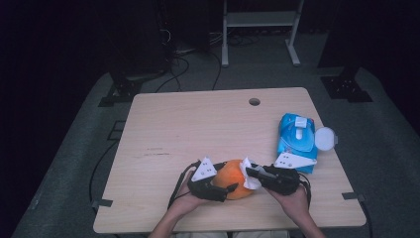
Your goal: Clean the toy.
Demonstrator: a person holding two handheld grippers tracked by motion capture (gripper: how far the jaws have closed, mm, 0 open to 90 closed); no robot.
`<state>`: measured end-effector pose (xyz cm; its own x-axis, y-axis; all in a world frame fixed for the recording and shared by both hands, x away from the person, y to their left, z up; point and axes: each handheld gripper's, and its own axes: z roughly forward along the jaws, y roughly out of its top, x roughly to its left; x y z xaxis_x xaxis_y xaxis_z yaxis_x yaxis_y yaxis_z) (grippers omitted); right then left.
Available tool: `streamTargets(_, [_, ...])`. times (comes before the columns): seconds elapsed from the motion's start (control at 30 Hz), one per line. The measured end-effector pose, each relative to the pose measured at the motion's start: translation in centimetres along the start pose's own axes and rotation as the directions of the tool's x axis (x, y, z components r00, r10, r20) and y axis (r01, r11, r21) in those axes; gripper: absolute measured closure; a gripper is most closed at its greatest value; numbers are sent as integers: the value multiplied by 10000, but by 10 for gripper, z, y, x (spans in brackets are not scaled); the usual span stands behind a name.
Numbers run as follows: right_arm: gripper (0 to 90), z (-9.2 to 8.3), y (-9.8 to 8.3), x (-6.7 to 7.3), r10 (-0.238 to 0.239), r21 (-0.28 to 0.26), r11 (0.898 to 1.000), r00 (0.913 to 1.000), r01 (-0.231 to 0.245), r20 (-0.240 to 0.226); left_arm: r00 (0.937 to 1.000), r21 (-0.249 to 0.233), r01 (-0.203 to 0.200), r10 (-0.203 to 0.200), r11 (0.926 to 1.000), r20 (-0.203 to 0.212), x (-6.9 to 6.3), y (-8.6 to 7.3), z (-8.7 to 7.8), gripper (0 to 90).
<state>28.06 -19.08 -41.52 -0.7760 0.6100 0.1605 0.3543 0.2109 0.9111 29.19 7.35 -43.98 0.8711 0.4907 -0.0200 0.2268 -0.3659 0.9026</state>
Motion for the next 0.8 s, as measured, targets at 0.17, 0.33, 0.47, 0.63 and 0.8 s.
streamTargets(0.17, [767,5,6,2,5,-161,9999,9998,-8,-174,9909,-539,-925,866,9943,-1026,-5,11,-15,386])
streamTargets(0.33, [770,13,-4,-3,78,96,9999,9997,-76,-245,9993,-310,-326,320,9990,-200,-2,7,-17,319])
streamTargets(0.47, [766,7,-6,0,388,303,9988,9984,-376,-403,9984,320,-509,501,9982,245,-9,3,-17,326])
streamTargets(0.63, [765,11,3,23,-747,667,9947,9959,780,-505,9964,53,-394,389,9992,750,-6,6,-32,308])
streamTargets(0.8, [767,4,-7,18,-126,1080,9939,9952,230,-966,9990,127,231,-236,9997,376,6,4,-32,276])
